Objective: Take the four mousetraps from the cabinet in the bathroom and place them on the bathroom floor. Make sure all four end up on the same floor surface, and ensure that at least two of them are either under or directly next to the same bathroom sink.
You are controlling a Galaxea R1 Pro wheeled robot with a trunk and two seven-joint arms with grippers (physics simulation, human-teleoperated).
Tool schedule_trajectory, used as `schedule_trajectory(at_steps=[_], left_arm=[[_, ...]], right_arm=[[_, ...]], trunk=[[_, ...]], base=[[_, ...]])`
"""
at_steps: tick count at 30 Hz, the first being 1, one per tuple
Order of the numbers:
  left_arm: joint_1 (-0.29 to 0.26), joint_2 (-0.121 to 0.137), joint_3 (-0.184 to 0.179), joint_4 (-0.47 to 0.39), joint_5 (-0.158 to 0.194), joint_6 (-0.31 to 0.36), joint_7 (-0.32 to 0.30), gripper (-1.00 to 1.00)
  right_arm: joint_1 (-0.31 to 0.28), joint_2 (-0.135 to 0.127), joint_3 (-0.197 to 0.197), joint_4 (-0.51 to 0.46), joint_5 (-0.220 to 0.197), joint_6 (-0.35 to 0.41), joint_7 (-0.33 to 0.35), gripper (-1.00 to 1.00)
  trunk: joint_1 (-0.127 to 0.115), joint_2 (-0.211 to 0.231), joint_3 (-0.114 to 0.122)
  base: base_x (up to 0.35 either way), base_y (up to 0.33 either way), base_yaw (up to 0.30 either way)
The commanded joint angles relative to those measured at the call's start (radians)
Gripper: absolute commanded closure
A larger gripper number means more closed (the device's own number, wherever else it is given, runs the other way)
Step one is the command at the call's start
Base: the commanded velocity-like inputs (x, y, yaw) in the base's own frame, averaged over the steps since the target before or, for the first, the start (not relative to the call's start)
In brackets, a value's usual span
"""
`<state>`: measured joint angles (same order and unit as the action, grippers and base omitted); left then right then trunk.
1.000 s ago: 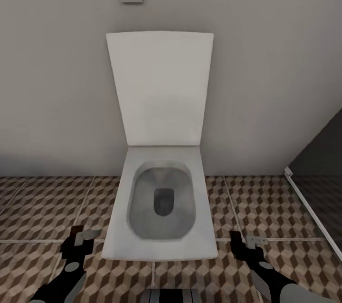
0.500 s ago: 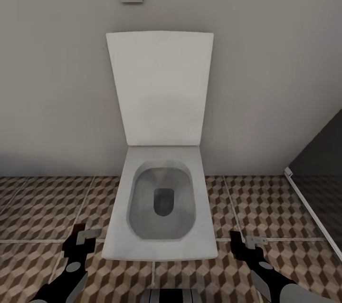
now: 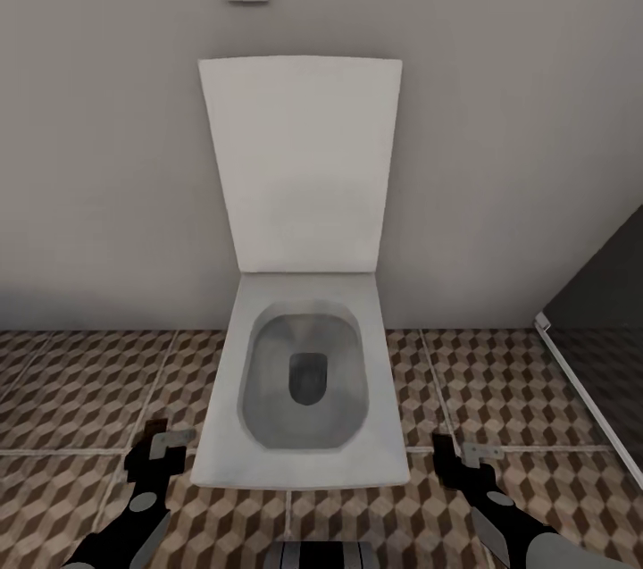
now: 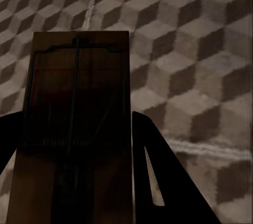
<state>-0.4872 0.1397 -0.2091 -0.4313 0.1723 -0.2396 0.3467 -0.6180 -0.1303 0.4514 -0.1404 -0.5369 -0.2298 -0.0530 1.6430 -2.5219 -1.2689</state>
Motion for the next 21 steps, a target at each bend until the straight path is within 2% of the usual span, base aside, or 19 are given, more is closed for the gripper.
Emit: schedule_trajectory(at_steps=[1,6,11,21], left_arm=[[-0.001,0.001,-0.009,0.000,0.007,-0.003,0.008,1.00],[-0.001,0.003,0.009,0.000,0.006,-0.004,0.011,1.00],[-0.001,0.005,0.063,0.000,0.006,-0.004,0.009,1.00],[-0.001,0.011,0.078,0.000,0.004,-0.003,0.008,1.00]], right_arm=[[0.000,0.000,0.009,-0.001,-0.008,-0.002,-0.005,1.00],[0.000,-0.001,0.009,-0.001,-0.008,-0.002,-0.005,1.00],[0.000,-0.001,0.009,-0.001,-0.008,-0.002,-0.005,1.00],[-0.001,-0.001,0.008,-0.002,-0.008,-0.002,-0.005,1.00]], trunk=[[0.000,-0.001,-0.005],[0.002,-0.002,-0.024],[0.005,-0.003,-0.043],[0.009,-0.005,-0.082]], base=[[0.000,0.000,0.000],[0.000,0.000,0.000],[0.000,0.000,0.000],[0.000,0.000,0.000]])
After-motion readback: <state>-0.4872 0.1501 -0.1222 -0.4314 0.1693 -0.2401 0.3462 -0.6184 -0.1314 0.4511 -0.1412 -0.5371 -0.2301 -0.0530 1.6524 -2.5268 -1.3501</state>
